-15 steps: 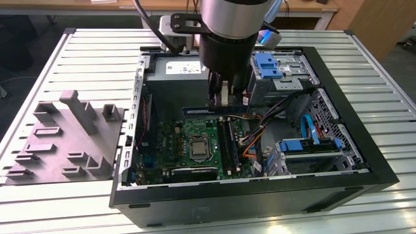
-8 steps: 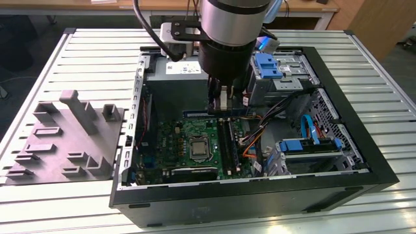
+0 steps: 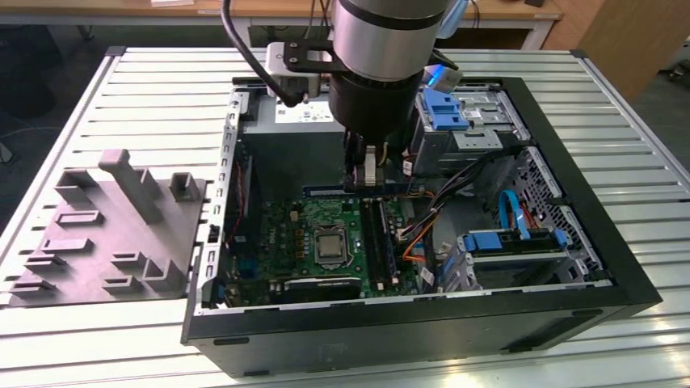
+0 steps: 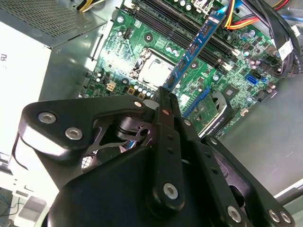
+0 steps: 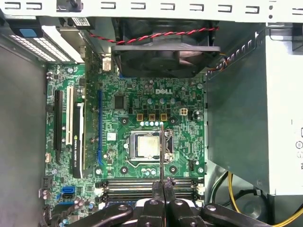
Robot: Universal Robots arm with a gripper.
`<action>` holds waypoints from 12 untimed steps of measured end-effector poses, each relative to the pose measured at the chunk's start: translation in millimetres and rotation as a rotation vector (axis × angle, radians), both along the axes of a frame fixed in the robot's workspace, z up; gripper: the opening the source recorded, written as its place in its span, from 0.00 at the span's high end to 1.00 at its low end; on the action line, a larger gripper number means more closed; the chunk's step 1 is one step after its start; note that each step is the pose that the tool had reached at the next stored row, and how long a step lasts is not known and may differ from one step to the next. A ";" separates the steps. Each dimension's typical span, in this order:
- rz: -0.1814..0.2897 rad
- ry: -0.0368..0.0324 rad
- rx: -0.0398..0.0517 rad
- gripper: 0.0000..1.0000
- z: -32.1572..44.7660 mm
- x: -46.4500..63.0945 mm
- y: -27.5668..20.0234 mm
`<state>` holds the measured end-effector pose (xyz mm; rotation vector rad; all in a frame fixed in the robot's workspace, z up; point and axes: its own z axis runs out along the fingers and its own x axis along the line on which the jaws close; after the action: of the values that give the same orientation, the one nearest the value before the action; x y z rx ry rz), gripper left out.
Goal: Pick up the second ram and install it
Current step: 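Insert the second ram into the second slot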
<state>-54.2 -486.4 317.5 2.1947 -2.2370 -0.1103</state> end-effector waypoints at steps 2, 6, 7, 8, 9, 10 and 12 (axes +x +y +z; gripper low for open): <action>0.000 0.0000 0.0000 0.88 -0.2 0.0 0.0; 0.000 0.0000 0.0000 0.88 -0.3 0.0 0.0; 0.000 0.0000 0.0000 0.88 -0.4 0.0 0.0; 0.000 0.0000 -0.0001 0.88 -0.4 0.0 0.0; 0.000 0.0000 0.0000 0.88 -0.4 0.0 0.0; 0.000 0.0000 0.0000 0.88 -0.4 0.0 0.0; -0.001 0.0000 0.0000 0.88 -0.5 0.0 0.0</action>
<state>-54.2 -486.4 317.0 2.1940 -2.2377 -0.1103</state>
